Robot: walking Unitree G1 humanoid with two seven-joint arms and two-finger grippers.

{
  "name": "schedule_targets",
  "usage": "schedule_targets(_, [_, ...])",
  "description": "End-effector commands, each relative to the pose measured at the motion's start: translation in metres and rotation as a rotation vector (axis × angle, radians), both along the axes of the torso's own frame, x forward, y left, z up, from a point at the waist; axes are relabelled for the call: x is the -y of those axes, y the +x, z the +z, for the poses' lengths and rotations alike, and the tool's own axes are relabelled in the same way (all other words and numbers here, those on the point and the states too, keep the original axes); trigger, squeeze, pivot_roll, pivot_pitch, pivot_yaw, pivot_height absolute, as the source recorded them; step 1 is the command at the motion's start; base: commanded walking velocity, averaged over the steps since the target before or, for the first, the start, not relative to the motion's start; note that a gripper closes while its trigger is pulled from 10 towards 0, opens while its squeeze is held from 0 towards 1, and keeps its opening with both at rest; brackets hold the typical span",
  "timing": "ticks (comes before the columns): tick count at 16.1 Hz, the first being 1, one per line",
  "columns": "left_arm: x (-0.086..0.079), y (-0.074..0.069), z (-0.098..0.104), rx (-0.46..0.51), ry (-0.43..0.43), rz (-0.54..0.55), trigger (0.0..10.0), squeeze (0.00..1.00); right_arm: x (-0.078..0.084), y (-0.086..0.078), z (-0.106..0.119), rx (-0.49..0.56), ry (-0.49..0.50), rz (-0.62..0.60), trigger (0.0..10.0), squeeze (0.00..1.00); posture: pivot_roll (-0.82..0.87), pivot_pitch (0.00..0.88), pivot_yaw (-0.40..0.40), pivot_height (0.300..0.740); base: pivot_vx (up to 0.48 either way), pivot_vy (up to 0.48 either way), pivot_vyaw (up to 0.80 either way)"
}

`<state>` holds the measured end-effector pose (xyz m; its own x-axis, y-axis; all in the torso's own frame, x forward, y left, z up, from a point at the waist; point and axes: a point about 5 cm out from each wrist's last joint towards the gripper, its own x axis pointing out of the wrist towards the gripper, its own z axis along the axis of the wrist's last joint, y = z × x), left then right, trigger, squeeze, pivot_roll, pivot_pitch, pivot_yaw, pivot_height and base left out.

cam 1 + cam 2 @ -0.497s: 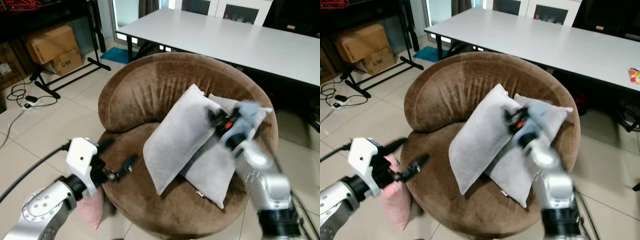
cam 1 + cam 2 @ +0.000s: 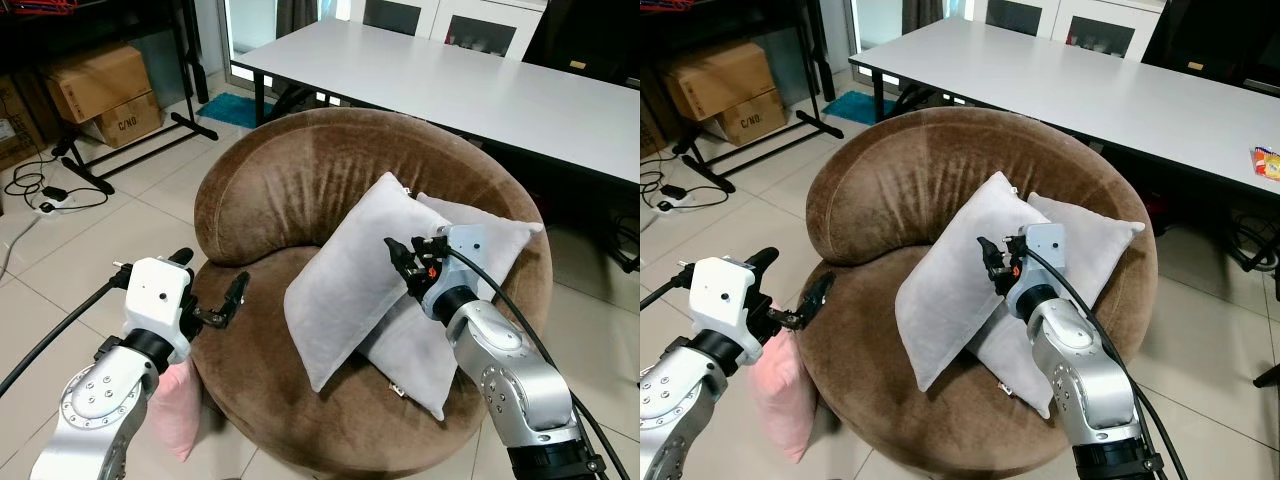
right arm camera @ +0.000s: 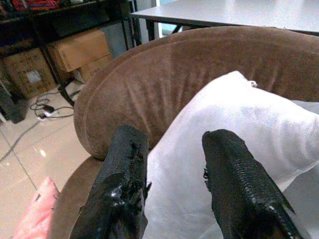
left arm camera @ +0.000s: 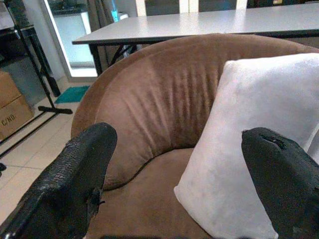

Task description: Move the pillow to the sofa from floor

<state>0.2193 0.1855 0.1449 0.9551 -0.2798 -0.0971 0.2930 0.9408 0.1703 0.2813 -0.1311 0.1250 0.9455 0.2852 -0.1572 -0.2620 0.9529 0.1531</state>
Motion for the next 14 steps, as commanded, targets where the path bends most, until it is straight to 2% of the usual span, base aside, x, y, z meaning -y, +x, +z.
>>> schedule_targets(1, [0.0002, 0.0003, -0.0022, 0.001, 0.012, 0.013, 10.0, 0.0, -0.0005, 0.0013, 0.0067, 0.019, -0.013, 0.005, 10.0, 0.0, 0.01, 0.0, -0.066, 0.74, 0.0, 0.247, 0.0])
schedule_targets(9, [-0.001, 0.002, -0.0028, 0.008, 0.011, 0.034, 10.0, 0.0, 0.0001, 0.0041, 0.0066, 0.028, -0.035, 0.022, 10.0, 0.0, 0.01, 0.0, -0.066, 0.74, 0.0, 0.265, 0.0])
schedule_targets(14, [-0.0027, 0.0029, -0.0027, 0.009, 0.015, 0.04, 10.0, 0.0, -0.0075, 0.0019, 0.0075, 0.045, -0.075, 0.094, 10.0, 0.0, 0.01, 0.0, -0.063, 0.74, 0.0, 0.3, 0.0])
